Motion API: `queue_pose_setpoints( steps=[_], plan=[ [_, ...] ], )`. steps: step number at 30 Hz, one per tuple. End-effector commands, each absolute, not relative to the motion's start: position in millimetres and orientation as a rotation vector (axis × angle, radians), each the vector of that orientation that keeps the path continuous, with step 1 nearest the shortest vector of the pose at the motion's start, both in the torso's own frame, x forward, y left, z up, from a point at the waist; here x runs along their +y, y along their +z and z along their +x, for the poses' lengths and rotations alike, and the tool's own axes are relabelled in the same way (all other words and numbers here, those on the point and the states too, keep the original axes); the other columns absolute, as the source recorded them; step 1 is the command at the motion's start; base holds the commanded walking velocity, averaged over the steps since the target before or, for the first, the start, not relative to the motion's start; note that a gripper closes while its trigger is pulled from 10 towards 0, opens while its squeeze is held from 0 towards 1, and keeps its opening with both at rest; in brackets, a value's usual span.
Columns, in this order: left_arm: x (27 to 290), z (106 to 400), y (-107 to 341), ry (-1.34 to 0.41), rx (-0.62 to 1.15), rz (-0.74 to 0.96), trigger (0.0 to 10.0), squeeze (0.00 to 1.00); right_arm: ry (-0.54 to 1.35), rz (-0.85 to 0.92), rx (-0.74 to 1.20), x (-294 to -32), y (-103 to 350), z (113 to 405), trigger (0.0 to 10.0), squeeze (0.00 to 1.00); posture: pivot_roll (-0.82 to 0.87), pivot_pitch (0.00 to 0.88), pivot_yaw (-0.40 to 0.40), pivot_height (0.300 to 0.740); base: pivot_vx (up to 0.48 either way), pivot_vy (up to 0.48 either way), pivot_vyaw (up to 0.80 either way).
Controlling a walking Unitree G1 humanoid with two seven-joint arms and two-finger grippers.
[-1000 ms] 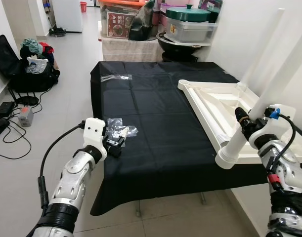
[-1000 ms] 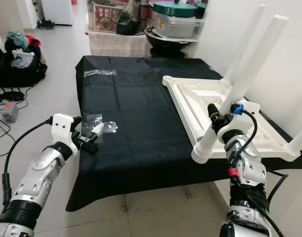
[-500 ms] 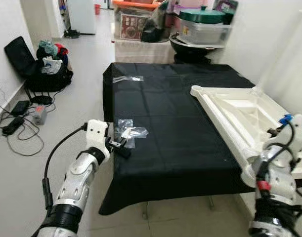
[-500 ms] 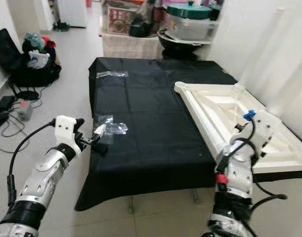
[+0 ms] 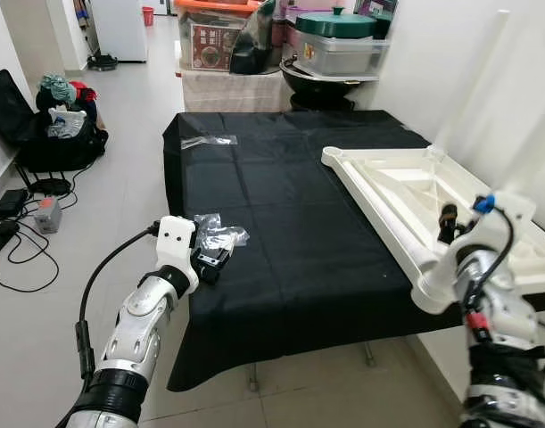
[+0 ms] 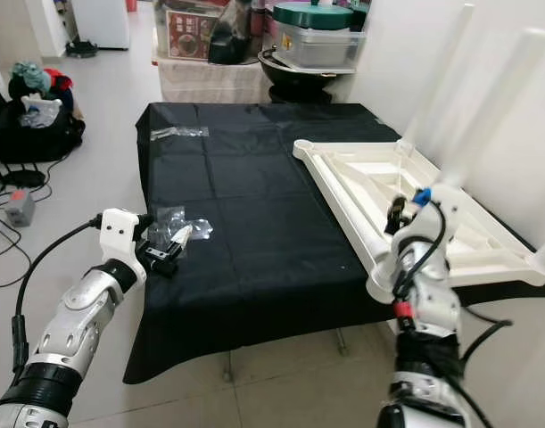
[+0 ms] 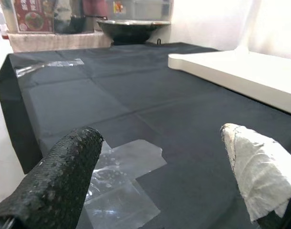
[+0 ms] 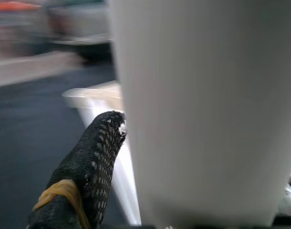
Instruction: Building children table
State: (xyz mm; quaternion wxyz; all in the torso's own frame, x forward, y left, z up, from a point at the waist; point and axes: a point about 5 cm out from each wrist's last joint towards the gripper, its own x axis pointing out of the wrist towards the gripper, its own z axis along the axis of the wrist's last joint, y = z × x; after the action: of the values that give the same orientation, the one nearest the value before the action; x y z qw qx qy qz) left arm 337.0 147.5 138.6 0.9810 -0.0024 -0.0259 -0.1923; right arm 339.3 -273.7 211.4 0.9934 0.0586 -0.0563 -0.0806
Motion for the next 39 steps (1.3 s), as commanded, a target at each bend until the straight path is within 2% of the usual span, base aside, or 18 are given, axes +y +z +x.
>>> queue_pose_setpoints(
  steps=[1,2,3,9,13,15,19,20,24,25,29,30,31,32,35,36,38,39],
  plan=[
    [142.8,336.9,140.7,-0.407,-0.068,0.003,10.0,0.00,-0.012,0.038,-0.145,-267.5,218.9,338.6,10.0,0.00,-0.04,0.000,-0.098,0.740,0.000,0.000,0.00],
    [143.9,334.9,138.5,-0.402,-0.062,0.001,10.0,0.00,-0.066,0.040,-0.119,-274.5,212.5,338.7,0.0,0.00,-0.04,0.000,-0.096,0.740,0.000,0.000,0.00],
    [143.9,334.9,138.5,-0.402,-0.062,0.001,10.0,0.00,-0.066,0.040,-0.119,-274.5,212.5,338.7,0.0,0.00,-0.04,0.000,-0.096,0.740,0.000,0.000,0.00],
    [147.9,331.1,135.6,-0.393,-0.053,0.001,10.0,0.00,-0.662,0.058,0.121,-312.7,169.0,329.7,0.0,0.00,-0.03,0.000,-0.100,0.740,0.000,0.000,0.00],
    [148.2,331.1,135.3,-0.393,-0.052,0.002,10.0,0.00,-0.806,0.092,0.150,-318.4,160.4,321.5,0.0,0.00,-0.03,0.000,-0.100,0.740,0.000,0.000,0.00],
    [148.8,333.3,135.0,-0.388,-0.046,0.003,10.0,0.00,-0.941,0.099,0.170,-305.6,153.0,314.8,0.0,0.00,-0.05,0.000,-0.074,0.740,0.000,0.000,0.00],
    [139.2,334.9,139.8,-0.428,-0.058,0.009,10.0,0.00,-0.811,0.085,0.146,-256.0,161.6,330.0,0.0,0.00,-0.03,0.000,-0.076,0.740,0.000,0.000,0.00],
    [141.3,335.2,139.1,-0.423,-0.055,0.007,10.0,0.00,-0.695,0.098,0.132,-243.8,163.3,337.6,10.0,0.00,-0.03,0.000,-0.076,0.740,0.000,0.000,0.00],
    [144.3,336.1,137.3,-0.413,-0.047,0.011,10.0,0.00,-0.443,0.120,0.090,-220.5,168.8,350.6,10.0,0.00,-0.04,0.000,-0.076,0.740,0.000,0.000,0.00],
    [146.3,335.6,136.5,-0.407,-0.046,0.013,10.0,0.00,-0.370,0.115,0.031,-224.4,176.1,351.3,10.0,1.00,-0.04,0.000,-0.084,0.740,0.000,0.000,0.00],
    [146.9,334.7,136.8,-0.402,-0.048,0.011,10.0,0.00,-0.308,0.101,-0.021,-235.5,186.4,351.6,10.0,1.00,-0.04,0.000,-0.094,0.740,0.000,0.000,0.00],
    [146.7,334.2,136.7,-0.398,-0.050,0.002,10.0,0.00,-0.237,0.064,-0.047,-240.5,194.1,352.0,10.0,0.38,-0.04,0.000,-0.090,0.740,0.000,0.000,0.00],
    [146.6,334.0,136.2,-0.396,-0.050,-0.004,10.0,0.00,-0.192,0.039,-0.056,-241.7,198.0,352.4,10.0,0.38,-0.04,0.000,-0.083,0.740,0.000,0.000,0.00],
    [145.3,333.3,134.7,-0.395,-0.047,-0.007,10.0,0.00,-0.111,0.035,-0.067,-243.5,203.0,350.9,10.0,0.00,-0.05,0.000,-0.078,0.740,0.000,0.000,0.00],
    [139.4,331.6,136.1,-0.420,-0.051,0.000,10.0,0.00,-0.009,-0.019,-0.116,-248.9,216.1,344.4,10.0,0.00,-0.04,0.000,-0.087,0.740,0.000,0.000,0.00],
    [141.1,332.4,136.8,-0.418,-0.051,0.001,10.0,0.00,0.024,-0.049,-0.137,-252.5,220.5,342.1,5.0,0.00,-0.03,0.000,-0.086,0.740,0.000,0.000,0.00],
    [142.9,333.2,137.3,-0.415,-0.051,0.002,10.0,0.00,0.042,-0.070,-0.149,-254.9,222.6,341.1,5.0,0.00,-0.03,0.000,-0.086,0.740,0.000,0.000,0.00],
    [146.0,334.4,136.8,-0.406,-0.048,0.007,10.0,0.00,0.001,-0.074,-0.139,-260.8,220.3,342.6,0.0,0.00,-0.04,0.000,-0.080,0.740,0.000,0.000,0.00]
  ],
)
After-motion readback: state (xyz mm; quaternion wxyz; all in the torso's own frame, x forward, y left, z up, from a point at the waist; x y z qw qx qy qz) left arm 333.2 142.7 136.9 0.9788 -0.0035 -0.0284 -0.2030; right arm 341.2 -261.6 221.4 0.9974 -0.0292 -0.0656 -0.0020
